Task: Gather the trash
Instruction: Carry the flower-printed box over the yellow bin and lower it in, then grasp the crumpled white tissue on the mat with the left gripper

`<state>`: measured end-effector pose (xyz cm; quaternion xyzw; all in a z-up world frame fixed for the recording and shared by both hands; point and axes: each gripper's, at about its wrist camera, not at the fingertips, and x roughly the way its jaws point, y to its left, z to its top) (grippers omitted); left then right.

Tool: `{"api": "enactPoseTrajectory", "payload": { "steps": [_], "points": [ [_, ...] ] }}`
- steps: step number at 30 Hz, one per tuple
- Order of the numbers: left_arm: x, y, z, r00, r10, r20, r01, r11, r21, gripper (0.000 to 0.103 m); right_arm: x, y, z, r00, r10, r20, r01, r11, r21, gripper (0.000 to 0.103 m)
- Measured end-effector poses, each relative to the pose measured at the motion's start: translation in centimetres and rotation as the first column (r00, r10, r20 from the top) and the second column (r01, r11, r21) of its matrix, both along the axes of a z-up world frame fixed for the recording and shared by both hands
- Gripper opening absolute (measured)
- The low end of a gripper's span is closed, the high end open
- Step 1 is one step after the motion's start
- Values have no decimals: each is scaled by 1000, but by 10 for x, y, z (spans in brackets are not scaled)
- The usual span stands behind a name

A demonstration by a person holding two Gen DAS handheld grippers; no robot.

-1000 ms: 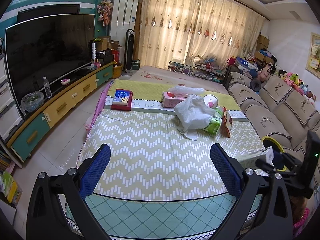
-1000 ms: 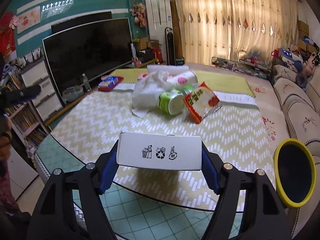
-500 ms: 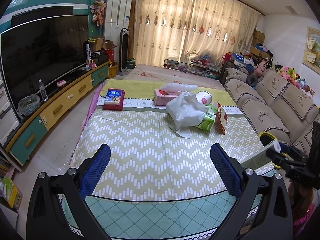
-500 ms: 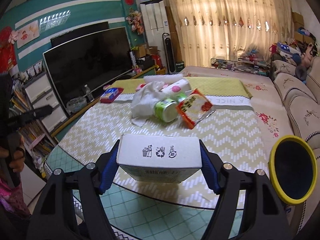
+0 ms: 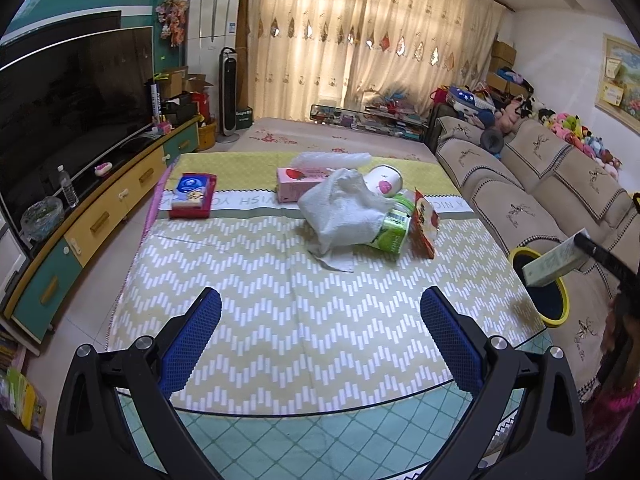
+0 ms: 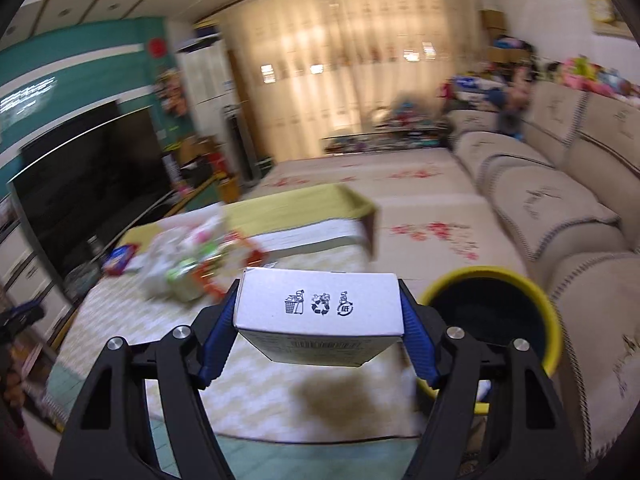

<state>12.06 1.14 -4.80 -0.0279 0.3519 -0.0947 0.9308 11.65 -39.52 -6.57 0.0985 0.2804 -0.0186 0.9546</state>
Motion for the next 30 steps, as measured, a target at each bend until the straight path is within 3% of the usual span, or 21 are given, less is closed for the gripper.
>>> {"api": "enactPoseTrajectory", "payload": {
  "steps": [6,12,18,30],
  "points": [
    [12,-19,-7,999,-25,-23,26,1000,12,98,18,-63,-23,981,-180,-75,179,984,-22,69],
    [24,-36,-12,998,-50,-44,51,998,31,98,34,-103,-65,950,-259,-176,260,965,-14,69],
    [39,-42,-13,998,-44,-47,45,999,27,98,49,-117,-97,926,-283,-251,289,957,-14,70],
    [82,-68,-44,990,-106,-97,113,991,72,98,44,-102,-94,939,-257,-229,264,964,2,74]
  ]
}}
